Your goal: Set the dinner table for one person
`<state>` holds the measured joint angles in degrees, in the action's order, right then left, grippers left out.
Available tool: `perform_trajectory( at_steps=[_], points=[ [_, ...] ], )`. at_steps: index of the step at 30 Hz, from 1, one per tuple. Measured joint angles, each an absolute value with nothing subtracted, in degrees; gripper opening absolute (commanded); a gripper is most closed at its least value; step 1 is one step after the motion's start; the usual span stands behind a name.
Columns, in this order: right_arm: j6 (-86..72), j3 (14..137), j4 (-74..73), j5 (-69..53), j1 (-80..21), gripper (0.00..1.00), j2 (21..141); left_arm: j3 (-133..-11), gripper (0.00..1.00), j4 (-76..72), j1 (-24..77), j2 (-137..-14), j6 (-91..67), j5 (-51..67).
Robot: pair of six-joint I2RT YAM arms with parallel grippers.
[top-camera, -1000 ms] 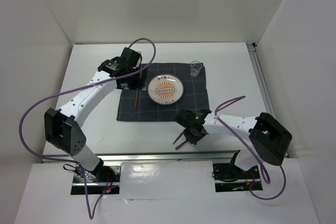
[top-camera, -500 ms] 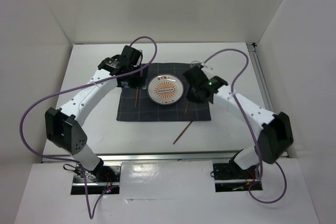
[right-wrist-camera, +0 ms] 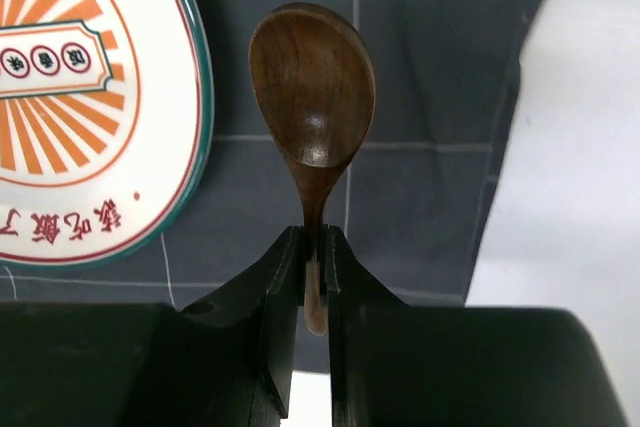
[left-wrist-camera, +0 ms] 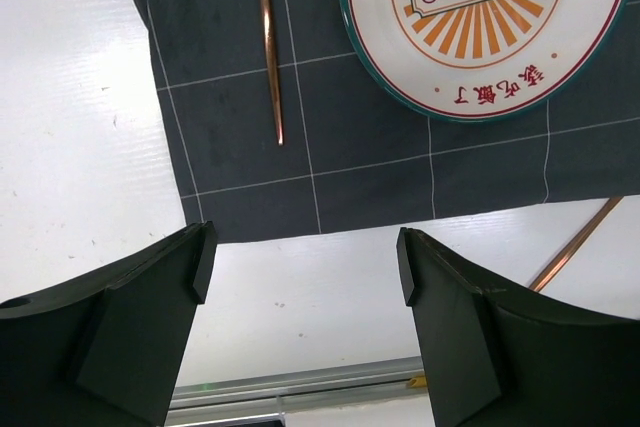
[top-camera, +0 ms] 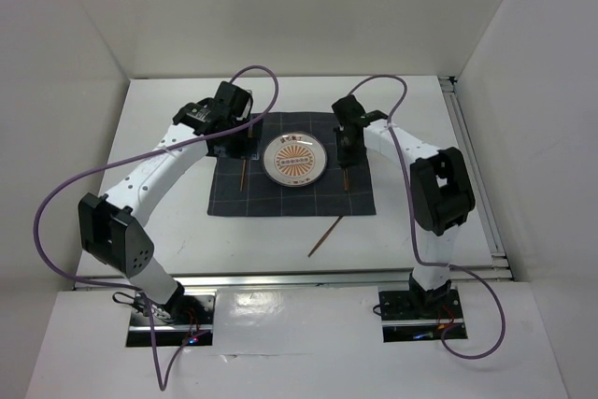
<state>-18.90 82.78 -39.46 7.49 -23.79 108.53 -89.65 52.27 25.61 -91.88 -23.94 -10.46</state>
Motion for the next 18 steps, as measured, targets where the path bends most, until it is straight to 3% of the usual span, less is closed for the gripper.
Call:
perform_trajectory(
  at_steps=[10,15,18],
  points=[
    [-17.93,83.90,-36.88,2.22,-23.49,0.02,113.51,-89.65,0.91,52.47,25.61,-91.66,-23.94,-10.87],
    [-19.53,83.90,-36.47,1.58,-23.49,0.20,114.54,-89.62,0.91,52.64,25.61,-91.66,-23.88,-10.87],
    [-20.67,83.90,-36.51,1.65,-23.49,0.38,114.72,-89.62,0.91,52.77,25.61,-91.61,-23.88,-10.90]
  ],
)
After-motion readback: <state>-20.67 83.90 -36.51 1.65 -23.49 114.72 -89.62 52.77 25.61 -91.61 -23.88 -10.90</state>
